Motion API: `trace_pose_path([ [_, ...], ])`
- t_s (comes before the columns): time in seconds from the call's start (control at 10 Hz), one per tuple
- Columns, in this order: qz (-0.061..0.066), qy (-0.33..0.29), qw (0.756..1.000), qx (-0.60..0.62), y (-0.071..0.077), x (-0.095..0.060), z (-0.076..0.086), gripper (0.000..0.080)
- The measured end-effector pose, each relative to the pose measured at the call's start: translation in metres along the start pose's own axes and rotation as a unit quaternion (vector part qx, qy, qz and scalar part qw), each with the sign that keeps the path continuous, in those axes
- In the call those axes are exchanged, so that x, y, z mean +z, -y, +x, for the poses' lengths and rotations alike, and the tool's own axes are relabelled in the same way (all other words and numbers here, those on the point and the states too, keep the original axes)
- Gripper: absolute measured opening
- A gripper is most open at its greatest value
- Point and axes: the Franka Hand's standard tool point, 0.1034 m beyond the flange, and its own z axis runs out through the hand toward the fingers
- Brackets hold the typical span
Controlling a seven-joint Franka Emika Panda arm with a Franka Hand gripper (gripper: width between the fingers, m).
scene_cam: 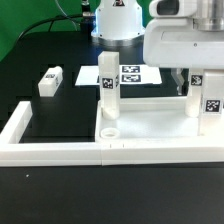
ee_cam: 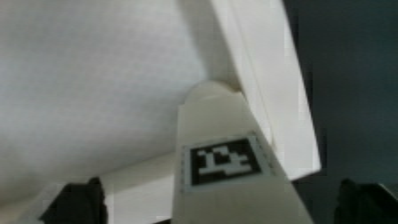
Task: Assemble desk
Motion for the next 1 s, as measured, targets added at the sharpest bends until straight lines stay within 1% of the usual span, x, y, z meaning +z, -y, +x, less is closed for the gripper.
trace_pose_path([
  [0.1,-0.001,0.0,1.0,0.008,-0.0003,0.0003,0.0,0.0649],
  [0.3,-0.001,0.0,0.999,0.036,-0.0005,0.0006,-0.0002,0.0391],
  [0.4,0.0,0.0,0.997,0.077,-0.0001,0.0006,-0.0005,0.0391],
  [0.5,0.0,0.0,0.995,0.102,0.0,0.0006,-0.0004,0.0287],
  [0.7,0.0,0.0,0.984,0.177,0.0017,0.0008,-0.0008,0.0287],
  [0.8,-0.002,-0.001,0.964,0.265,0.008,0.0017,-0.0035,0.0287],
  [0.9,-0.003,-0.001,0.95,0.311,0.0089,0.0019,-0.0033,0.0287],
  [1.0,0.002,0.004,0.921,0.389,0.0076,0.0012,-0.0005,0.0287],
])
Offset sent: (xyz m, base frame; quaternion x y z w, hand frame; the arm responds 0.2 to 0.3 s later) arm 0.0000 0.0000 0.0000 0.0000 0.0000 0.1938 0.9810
